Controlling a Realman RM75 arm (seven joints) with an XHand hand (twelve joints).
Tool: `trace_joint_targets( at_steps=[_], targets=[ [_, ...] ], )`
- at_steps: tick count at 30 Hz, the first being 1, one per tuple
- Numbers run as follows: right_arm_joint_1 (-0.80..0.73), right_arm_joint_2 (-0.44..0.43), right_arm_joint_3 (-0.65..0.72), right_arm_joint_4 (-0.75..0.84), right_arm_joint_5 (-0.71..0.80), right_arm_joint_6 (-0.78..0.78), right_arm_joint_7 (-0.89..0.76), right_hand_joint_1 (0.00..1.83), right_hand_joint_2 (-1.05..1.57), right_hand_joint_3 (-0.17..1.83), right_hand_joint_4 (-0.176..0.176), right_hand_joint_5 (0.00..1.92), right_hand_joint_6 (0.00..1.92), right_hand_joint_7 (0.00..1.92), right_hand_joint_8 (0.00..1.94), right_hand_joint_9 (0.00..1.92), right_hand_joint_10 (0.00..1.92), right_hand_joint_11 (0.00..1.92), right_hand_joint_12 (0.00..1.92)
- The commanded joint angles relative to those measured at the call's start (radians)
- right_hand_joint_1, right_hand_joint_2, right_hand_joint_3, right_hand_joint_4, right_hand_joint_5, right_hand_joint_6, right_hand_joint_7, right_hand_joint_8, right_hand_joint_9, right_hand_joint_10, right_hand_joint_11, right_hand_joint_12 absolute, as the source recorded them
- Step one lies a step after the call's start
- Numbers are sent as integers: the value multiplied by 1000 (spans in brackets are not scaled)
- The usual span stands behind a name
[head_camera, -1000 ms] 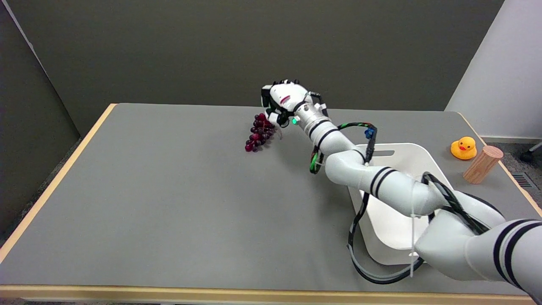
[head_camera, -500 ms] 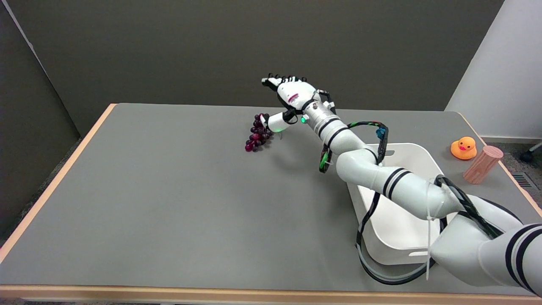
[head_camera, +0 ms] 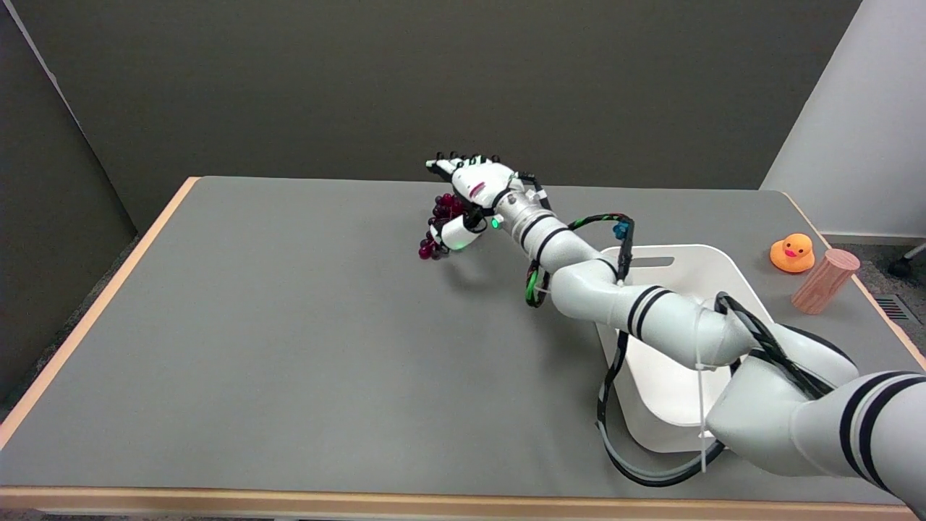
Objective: Pick up the grape.
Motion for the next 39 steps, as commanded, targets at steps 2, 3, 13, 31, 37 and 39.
trace_joint_targets(
  at_steps=[2, 3, 13, 31, 37, 39],
  targets=[
    [26, -71, -41, -131, -37, -4, 47, 715, 638, 940, 30, 74, 277, 143, 272, 198, 714, 119, 1306],
    [24, -71, -41, -131, -37, -4, 47, 715, 640, 941, 30, 74, 278, 144, 272, 198, 713, 117, 1303],
    [8, -69, -41, -150, -37, -3, 47, 724, 661, 923, 32, 97, 313, 154, 263, 200, 709, 112, 1281],
    [-8, -70, -43, -169, -37, 36, 47, 860, 752, 911, 49, 268, 541, 302, 327, 279, 754, 133, 1286],
    [-11, -70, -43, -167, -37, 60, 47, 889, 794, 898, 76, 301, 1049, 429, 493, 391, 865, 154, 1330],
    [-11, -70, -43, -167, -37, 67, 47, 893, 805, 881, 79, 312, 1137, 451, 553, 408, 894, 156, 1337]
  ],
)
